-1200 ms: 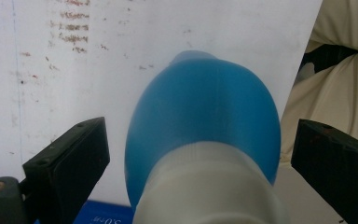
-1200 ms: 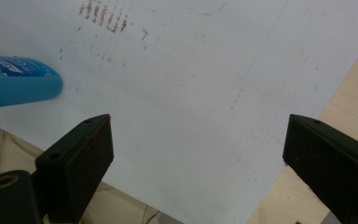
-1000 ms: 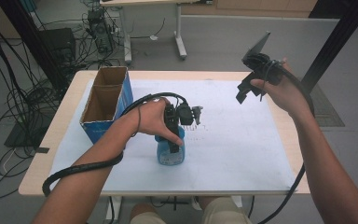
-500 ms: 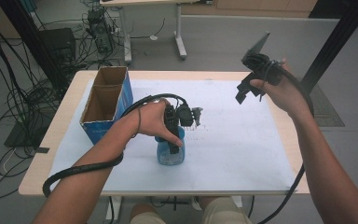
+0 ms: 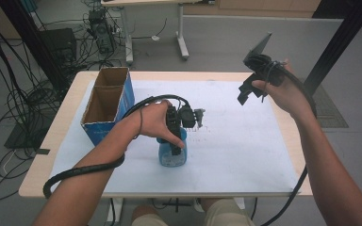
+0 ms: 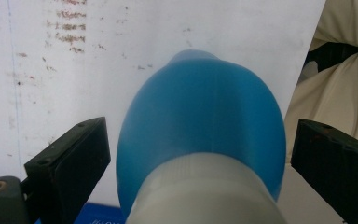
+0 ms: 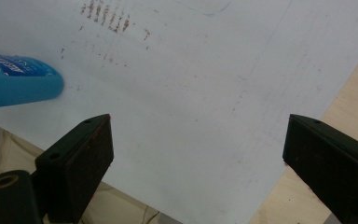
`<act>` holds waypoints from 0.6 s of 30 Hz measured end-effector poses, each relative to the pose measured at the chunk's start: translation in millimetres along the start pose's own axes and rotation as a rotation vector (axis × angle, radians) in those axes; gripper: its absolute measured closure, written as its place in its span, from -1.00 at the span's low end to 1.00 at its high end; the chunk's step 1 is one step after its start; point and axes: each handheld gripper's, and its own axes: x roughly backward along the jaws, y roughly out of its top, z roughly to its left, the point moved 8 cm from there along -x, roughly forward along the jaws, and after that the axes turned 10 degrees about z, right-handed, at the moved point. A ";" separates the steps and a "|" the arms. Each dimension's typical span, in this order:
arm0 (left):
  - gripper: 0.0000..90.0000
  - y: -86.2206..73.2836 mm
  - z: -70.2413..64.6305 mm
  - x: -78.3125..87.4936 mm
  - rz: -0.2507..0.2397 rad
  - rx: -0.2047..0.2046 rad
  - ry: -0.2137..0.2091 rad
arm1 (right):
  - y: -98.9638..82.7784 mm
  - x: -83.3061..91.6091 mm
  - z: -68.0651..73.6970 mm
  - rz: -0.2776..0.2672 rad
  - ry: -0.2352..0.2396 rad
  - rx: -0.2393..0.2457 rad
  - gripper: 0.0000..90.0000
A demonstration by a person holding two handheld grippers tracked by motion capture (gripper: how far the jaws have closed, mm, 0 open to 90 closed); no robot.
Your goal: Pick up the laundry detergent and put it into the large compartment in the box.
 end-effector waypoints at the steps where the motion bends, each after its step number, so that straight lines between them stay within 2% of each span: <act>1: -0.89 0.1 0.1 0.1 0.000 0.000 -0.001 | -0.1 0.3 -0.2 0.000 -0.001 0.000 -0.80; 18: -0.88 -0.2 0.6 -2.0 0.005 -0.004 0.003 | 0.1 -0.2 -0.6 -0.002 -0.002 0.001 -0.80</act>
